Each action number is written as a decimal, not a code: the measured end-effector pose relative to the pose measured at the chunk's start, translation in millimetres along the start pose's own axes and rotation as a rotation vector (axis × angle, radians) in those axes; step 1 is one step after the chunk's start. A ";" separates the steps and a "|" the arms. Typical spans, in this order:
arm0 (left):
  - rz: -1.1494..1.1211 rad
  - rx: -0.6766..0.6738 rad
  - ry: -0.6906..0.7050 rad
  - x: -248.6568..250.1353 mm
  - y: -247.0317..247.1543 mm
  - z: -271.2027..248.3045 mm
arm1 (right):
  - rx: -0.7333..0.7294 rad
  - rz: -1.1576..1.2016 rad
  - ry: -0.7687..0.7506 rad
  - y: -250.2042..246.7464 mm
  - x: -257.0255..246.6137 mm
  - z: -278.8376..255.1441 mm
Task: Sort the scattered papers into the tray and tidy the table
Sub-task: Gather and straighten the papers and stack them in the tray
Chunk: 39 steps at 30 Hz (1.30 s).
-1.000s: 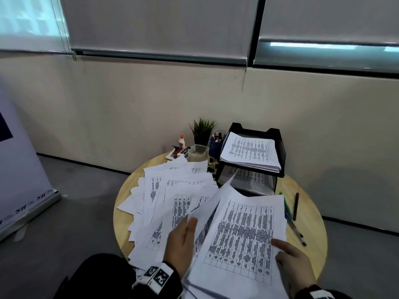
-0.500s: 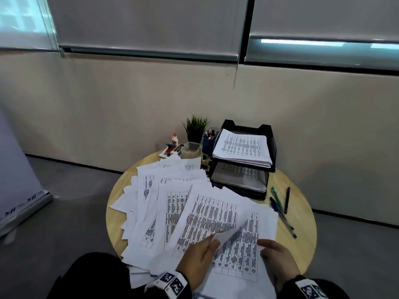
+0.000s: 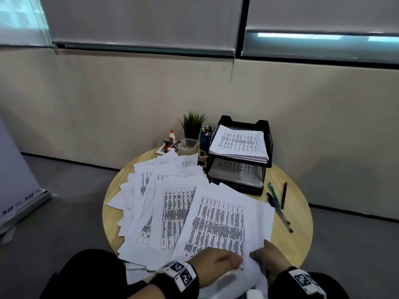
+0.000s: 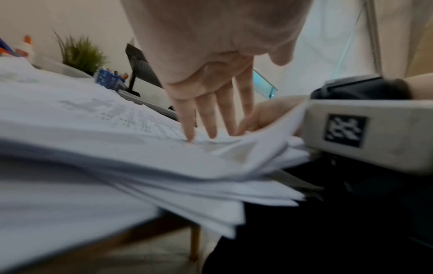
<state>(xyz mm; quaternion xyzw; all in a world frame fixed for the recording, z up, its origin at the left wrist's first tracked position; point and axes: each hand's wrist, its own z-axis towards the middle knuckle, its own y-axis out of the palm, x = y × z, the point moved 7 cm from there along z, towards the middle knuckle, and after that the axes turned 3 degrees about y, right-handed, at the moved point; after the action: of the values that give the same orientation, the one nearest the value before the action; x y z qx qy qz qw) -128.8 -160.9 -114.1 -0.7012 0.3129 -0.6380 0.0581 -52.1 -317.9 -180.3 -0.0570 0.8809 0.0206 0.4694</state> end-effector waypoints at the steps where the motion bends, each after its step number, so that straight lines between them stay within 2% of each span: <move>1: 0.056 0.058 -0.018 -5.3 -10.3 2.1 | 0.015 0.005 -0.021 -1.5 -1.8 -0.6; 3: 0.146 0.248 -0.097 -21.1 -40.1 3.6 | 0.031 -0.004 -0.049 -0.3 -9.1 -6.3; 5: 0.136 0.411 -0.228 -41.8 -69.6 -1.7 | 0.030 0.014 -0.086 1.4 -16.1 -12.1; 8: -0.053 0.489 -0.397 -65.6 -93.3 -11.9 | -0.035 0.098 -0.147 2.3 -30.2 -25.2; 10: -0.241 0.499 -0.416 -73.4 -100.0 -14.9 | -0.107 0.167 -0.177 2.3 -38.9 -31.5; 12: -0.461 0.465 -0.388 -78.1 -101.8 -13.8 | -0.175 0.204 -0.204 5.6 -45.7 -37.5; 15: -0.578 0.405 -0.357 -95.0 -107.9 -5.6 | -0.201 0.236 -0.281 11.3 -55.0 -46.4; 18: -0.659 0.407 -0.274 -64.1 -119.7 -12.2 | -0.200 0.183 -0.374 19.8 -69.2 -60.2; 22: -0.658 0.530 -0.118 -16.9 -138.0 -15.3 | -0.112 0.119 -0.456 27.3 -97.6 -72.9; 25: -0.665 0.630 0.012 14.2 -152.7 -15.5 | -0.133 0.165 -0.556 38.0 -130.3 -89.1; 30: -0.695 0.695 0.193 49.4 -170.5 -18.8 | -0.081 0.196 -0.713 42.2 -164.2 -113.7; 36: -0.688 0.658 0.198 46.0 -162.7 -15.3 | -0.043 0.217 -0.750 39.9 -162.5 -120.5; 39: -0.679 0.693 0.213 55.2 -163.4 -15.5 | -0.011 0.257 -0.764 35.3 -165.1 -119.7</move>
<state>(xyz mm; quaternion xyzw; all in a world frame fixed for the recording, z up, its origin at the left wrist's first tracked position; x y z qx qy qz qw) -84.2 -53.9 14.6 -0.6339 -0.1594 -0.7555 0.0443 -63.7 -280.2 22.9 0.0627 0.6429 0.1034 0.7563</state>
